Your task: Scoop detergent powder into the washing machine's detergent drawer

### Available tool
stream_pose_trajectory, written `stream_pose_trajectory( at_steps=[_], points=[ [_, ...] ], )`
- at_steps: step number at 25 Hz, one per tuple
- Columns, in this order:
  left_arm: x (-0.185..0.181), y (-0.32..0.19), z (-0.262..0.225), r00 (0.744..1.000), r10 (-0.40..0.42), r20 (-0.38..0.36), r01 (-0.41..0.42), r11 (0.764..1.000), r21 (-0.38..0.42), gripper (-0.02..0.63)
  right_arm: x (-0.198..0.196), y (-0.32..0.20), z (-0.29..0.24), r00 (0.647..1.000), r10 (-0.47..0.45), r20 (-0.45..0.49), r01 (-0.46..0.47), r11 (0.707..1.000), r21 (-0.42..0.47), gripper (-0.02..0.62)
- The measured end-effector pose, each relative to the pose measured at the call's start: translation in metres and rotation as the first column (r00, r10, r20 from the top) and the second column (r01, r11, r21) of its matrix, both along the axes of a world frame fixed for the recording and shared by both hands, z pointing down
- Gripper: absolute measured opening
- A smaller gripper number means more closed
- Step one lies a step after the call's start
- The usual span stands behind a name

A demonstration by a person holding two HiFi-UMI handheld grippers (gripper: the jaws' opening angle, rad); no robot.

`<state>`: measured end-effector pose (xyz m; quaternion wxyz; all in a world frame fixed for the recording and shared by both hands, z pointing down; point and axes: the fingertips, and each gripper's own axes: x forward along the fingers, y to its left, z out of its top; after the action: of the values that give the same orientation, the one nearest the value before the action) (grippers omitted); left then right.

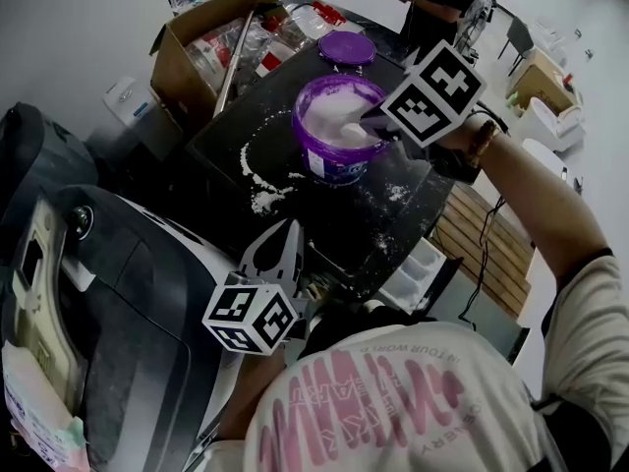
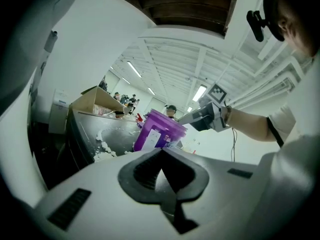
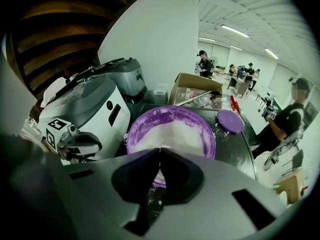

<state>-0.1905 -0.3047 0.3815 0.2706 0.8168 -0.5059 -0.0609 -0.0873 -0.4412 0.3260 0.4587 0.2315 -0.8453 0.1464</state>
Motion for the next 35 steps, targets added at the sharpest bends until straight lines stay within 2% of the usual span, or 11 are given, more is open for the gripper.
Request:
stream_pose_trajectory(
  at_steps=[14, 18, 23, 27, 31, 35],
  points=[
    [-0.006, -0.003, -0.008, 0.999, 0.039, 0.016, -0.039, 0.999, 0.027, 0.003, -0.009, 0.019, -0.01, 0.994, 0.058, 0.088, -0.055, 0.998, -0.04, 0.002],
    [-0.003, -0.002, -0.012, 0.999, 0.045, 0.013, -0.046, 0.998, 0.033, 0.003, -0.012, 0.022, -0.011, 0.988, 0.08, 0.129, -0.07, 0.994, -0.079, 0.002],
    [-0.006, -0.001, -0.014, 0.999, 0.033, 0.028, -0.034, 0.999, 0.038, 0.002, -0.016, 0.022, -0.016, 0.955, 0.16, 0.248, -0.108, 0.971, -0.211, 0.002],
    [-0.006, 0.002, -0.017, 0.999, 0.009, 0.037, -0.01, 0.999, 0.042, 0.002, -0.012, 0.021, -0.018, 0.928, 0.228, 0.294, -0.14, 0.947, -0.29, 0.002],
    [-0.002, 0.01, -0.019, 0.998, -0.026, 0.052, 0.024, 0.999, 0.039, 0.003, -0.004, 0.019, -0.018, 0.914, 0.244, 0.323, -0.138, 0.938, -0.318, 0.002],
    [0.004, 0.024, -0.016, 0.995, -0.088, 0.056, 0.086, 0.996, 0.028, 0.003, -0.001, 0.021, -0.015, 0.894, 0.223, 0.39, -0.08, 0.933, -0.35, 0.002]
  ],
)
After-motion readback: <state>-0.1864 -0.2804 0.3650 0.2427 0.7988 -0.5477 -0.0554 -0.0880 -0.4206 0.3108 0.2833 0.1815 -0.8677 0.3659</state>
